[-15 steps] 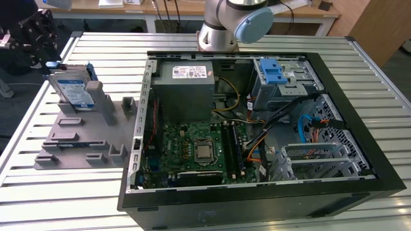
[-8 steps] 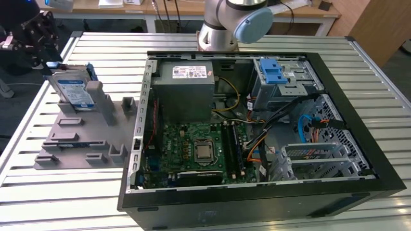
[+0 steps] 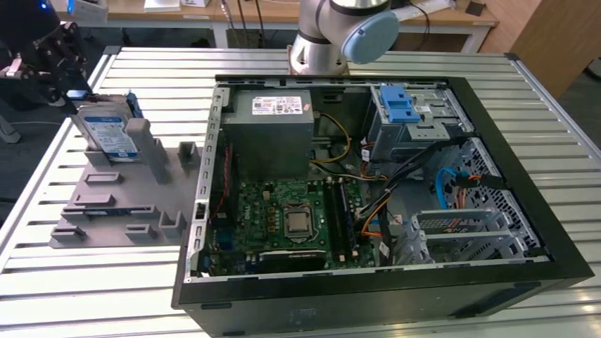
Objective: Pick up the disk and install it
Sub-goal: 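Pick up the disk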
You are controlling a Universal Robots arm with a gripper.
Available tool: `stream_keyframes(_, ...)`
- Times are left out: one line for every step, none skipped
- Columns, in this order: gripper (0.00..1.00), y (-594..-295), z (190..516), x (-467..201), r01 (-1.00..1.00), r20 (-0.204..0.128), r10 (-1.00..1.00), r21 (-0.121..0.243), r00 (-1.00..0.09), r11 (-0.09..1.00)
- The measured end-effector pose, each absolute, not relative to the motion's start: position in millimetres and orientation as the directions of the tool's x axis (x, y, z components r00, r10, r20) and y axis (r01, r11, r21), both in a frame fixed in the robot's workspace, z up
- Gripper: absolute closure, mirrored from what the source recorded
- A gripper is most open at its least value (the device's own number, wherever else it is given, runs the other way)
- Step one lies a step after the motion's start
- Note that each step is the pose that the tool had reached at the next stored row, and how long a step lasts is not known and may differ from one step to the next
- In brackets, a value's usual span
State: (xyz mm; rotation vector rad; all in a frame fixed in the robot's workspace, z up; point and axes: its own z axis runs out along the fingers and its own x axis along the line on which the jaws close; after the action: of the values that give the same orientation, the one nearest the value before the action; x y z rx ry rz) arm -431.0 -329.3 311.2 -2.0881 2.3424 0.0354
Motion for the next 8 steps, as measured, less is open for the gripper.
stream_keyframes(0.45, -329.2, 309.8, -431.3, -0.993, -0.017, -0.993, 0.015, -0.114, 0.114)
stream_keyframes(0.45, -329.1, 308.5, -431.6, -0.993, -0.016, -0.993, 0.014, -0.114, 0.114)
stream_keyframes(0.45, -328.9, 307.3, -431.8, -0.993, -0.016, -0.993, 0.014, -0.114, 0.114)
stream_keyframes(0.47, -328.7, 306.2, -431.9, -0.993, -0.015, -0.993, 0.014, -0.114, 0.114)
stream_keyframes(0.47, -328.6, 305.2, -431.9, -0.993, -0.015, -0.993, 0.014, -0.114, 0.114)
stream_keyframes(0.54, -328.4, 304.6, -431.9, -0.994, -0.015, -0.994, 0.014, -0.112, 0.112)
stream_keyframes(0.54, -328.2, 304.1, -431.9, -0.994, -0.015, -0.994, 0.015, -0.108, 0.108)
stream_keyframes(0.54, -328.0, 303.5, -431.9, -0.995, -0.015, -0.995, 0.014, -0.103, 0.103)
